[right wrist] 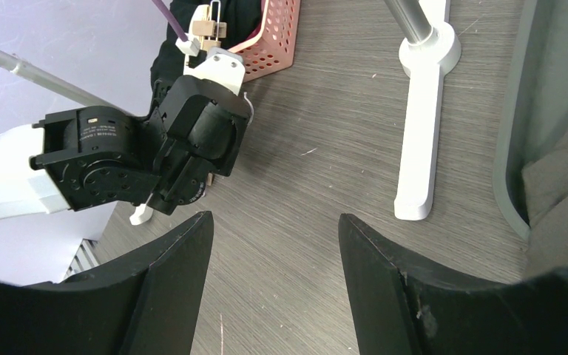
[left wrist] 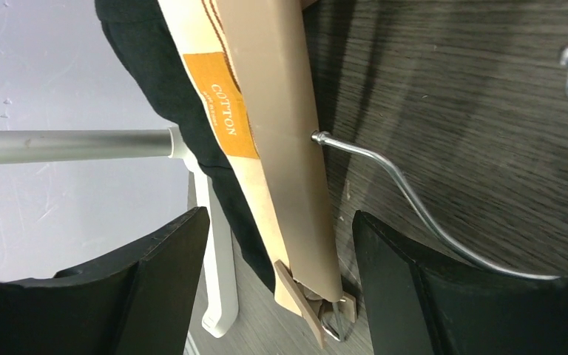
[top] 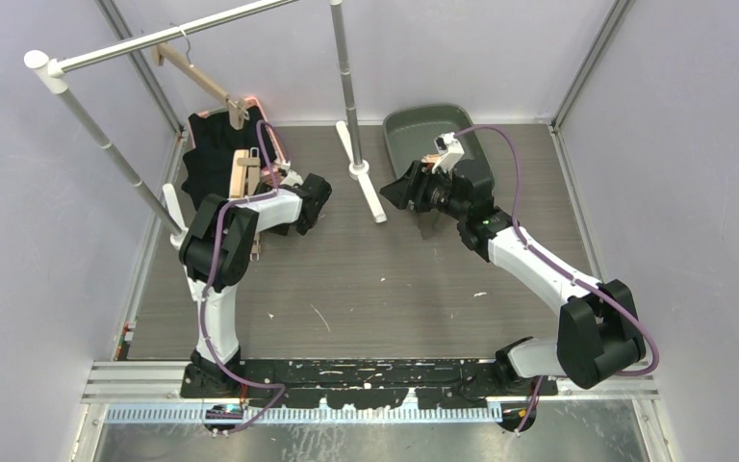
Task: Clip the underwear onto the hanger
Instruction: Pick up the hanger at the center of the board.
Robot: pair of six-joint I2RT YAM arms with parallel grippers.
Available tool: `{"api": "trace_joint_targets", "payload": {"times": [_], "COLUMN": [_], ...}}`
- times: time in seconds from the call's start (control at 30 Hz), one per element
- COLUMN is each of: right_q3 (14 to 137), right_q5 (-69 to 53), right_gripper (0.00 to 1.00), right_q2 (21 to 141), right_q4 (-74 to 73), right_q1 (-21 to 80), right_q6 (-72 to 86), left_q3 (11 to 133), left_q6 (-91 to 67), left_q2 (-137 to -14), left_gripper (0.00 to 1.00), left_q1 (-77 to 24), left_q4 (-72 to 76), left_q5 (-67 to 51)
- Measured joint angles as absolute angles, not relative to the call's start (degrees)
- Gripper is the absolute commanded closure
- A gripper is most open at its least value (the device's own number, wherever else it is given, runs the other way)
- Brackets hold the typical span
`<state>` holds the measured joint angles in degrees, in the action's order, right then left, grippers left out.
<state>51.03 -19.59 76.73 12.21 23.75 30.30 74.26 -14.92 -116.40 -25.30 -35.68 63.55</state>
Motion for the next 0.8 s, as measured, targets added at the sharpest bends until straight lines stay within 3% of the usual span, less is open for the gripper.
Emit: {"api": "trace_joint_targets", "payload": {"times": [0.23, 0.8], "right_q3": [51.0, 51.0], "right_q5": [-19.6, -19.6], "right_gripper": [0.31, 0.32], "right_q2": [76.7, 76.7], "right_q4": [12.2, 12.4], "right_q1": [23.7, 23.1], "right_q6": [30.3, 30.3], "left_q3": [74.3, 74.2], "left_q6": [-14.1, -14.4], "left_q2": [-117.0, -118.5], "left_gripper": [0.3, 0.48], "left_q1": [-24.8, -24.6], "left_q4": [-35.6, -35.0], "left_q5": [63.0, 63.2]}}
